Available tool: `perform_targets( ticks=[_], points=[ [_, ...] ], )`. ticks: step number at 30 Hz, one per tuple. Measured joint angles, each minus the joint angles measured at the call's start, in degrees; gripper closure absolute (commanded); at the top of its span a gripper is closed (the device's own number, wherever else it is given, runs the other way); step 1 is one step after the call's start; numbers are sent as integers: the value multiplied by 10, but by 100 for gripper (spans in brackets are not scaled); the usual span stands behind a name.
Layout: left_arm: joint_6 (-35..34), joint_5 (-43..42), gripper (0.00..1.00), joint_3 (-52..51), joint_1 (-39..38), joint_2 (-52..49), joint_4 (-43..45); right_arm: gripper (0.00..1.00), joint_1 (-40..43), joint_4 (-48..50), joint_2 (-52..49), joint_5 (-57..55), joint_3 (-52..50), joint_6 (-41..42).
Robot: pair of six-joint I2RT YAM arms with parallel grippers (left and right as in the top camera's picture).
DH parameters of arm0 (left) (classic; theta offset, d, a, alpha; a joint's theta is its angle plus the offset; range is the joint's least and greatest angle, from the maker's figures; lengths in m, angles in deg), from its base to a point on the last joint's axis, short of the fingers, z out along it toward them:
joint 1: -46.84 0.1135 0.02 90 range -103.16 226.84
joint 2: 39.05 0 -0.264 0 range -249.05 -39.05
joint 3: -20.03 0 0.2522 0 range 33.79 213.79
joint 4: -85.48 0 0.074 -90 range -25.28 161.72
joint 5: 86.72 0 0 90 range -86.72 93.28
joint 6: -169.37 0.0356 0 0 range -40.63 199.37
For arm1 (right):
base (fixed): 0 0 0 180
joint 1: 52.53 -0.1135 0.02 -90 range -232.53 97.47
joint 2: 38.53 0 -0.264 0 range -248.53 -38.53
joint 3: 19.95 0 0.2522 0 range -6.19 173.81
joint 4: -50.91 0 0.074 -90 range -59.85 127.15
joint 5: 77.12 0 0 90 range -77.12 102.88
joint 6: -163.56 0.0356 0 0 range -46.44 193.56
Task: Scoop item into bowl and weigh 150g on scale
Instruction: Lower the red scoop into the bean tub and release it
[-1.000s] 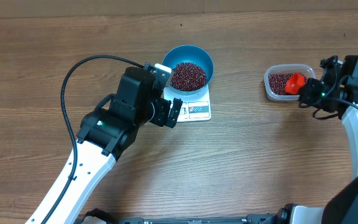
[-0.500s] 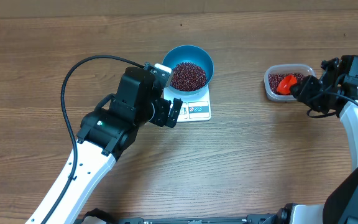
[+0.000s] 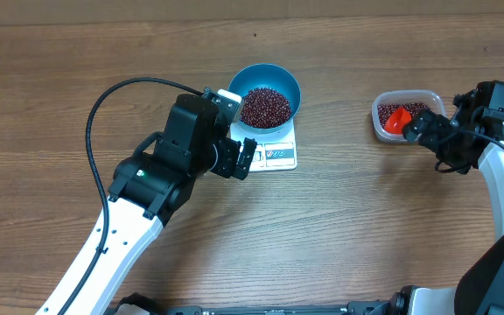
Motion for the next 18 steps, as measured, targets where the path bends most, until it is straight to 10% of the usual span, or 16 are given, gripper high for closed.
perform_targets(
  ticks=[18],
  points=[
    [0, 0, 0, 0, 0, 0, 0, 0, 0, 1, 0, -43, 0, -92]
  ],
)
